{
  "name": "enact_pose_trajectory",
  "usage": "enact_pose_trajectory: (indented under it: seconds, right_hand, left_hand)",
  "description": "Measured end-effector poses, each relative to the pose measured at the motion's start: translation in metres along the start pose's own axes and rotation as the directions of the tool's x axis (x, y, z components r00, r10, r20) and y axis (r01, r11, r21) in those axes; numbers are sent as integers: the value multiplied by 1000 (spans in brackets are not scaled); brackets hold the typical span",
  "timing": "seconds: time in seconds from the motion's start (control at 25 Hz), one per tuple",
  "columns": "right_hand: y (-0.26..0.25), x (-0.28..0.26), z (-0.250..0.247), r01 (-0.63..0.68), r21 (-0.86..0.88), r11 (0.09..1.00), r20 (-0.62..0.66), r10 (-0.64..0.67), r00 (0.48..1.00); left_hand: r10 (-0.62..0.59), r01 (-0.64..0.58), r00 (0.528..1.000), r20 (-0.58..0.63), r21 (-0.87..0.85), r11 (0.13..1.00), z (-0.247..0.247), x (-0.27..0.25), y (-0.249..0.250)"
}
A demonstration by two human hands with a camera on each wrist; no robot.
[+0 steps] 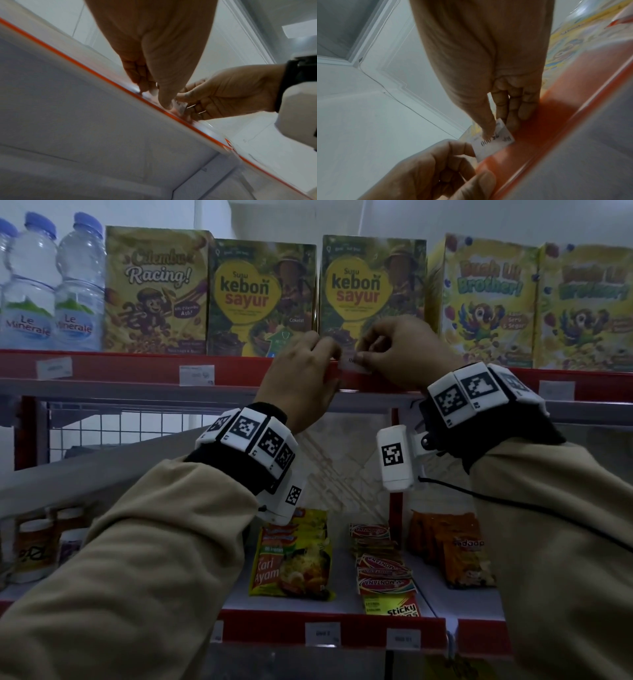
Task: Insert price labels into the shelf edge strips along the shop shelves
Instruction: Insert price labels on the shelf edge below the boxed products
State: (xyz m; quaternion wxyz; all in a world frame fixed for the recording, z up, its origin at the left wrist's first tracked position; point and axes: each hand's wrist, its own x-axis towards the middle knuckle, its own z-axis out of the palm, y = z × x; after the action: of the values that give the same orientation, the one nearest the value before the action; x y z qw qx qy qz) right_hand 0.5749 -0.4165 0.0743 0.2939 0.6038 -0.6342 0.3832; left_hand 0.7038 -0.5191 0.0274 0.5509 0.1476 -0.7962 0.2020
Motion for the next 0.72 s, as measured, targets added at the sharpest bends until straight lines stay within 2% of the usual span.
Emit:
enact_pose_trajectory:
  seconds: [0.08,0.16,0.24,0.4,0.48,0.6,0.72]
  right_hand:
    - [3,-1,1,3,83,997,-119,7,993]
    - [1,-6,3,47,212,976,-279,14,960]
    - [-2,-11,7,88,414,906,-358,73,931]
    - [-10,-20,24,78,696,714,-322,212,923]
    - [-14,-22,36,73,770,634,-292,248,924]
    - [-19,-22,49,71,781,621,-279,245,929]
    - [-16,-23,50,69,729,681,-283,208,936]
  left_hand:
    - [-23,23,1000,-9,-60,998,0,1,-1]
    - [-41,42,999,7,-88,995,2,3,-3]
    - [-51,52,999,10,-121,991,4,5,-5]
    - [-31,13,998,-60,-277,961,4,3,-8]
    - [-35,5,995,-88,-325,946,4,1,-8]
    - [-58,24,994,-90,-334,942,5,1,-9]
    - [-40,12,996,-85,-307,952,3,4,-12]
